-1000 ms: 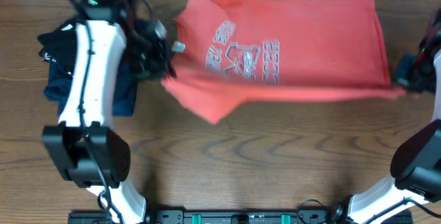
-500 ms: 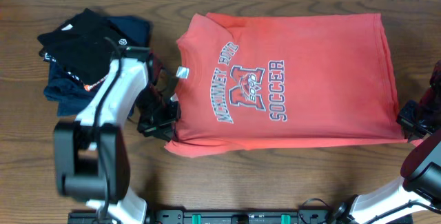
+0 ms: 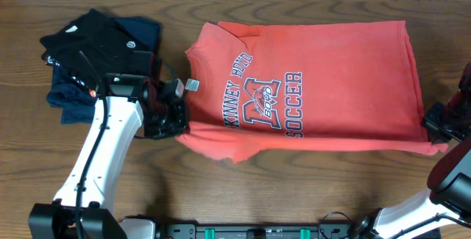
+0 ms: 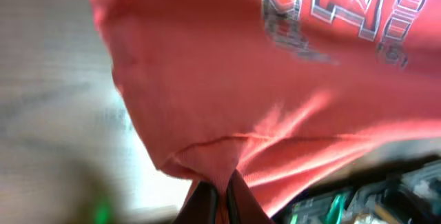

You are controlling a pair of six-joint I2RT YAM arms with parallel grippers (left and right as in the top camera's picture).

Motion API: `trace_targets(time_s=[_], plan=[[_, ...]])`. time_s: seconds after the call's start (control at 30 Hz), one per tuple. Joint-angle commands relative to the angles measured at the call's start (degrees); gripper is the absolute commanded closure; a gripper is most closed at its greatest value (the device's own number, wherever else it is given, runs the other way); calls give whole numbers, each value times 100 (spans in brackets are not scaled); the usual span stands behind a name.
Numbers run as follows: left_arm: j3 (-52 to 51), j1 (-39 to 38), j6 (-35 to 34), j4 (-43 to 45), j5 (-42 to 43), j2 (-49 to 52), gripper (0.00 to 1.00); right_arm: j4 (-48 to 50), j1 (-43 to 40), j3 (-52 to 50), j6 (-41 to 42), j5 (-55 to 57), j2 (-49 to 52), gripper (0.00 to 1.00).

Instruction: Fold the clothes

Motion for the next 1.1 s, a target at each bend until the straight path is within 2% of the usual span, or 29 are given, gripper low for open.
trace_targets(time_s=[0.0,0.13,0.3,0.8,1.07], plan=[[-33,20,-610,538,-133,68,94,352,101,-2,103,-284,17,99],[-33,17,-1202,1416,-133,157,94,868,243,-2,107,-448,20,99],[-37,17,-1386,2118,-131,358,94,1178,485,-2,105,-498,31,99],[-37,17,-1384,2975,-177,1379,94,2033,629,-7,107,-461,31,96],[-37,17,-1384,3526,-177,1661,94,2184,636,-20,109,-485,59,95]])
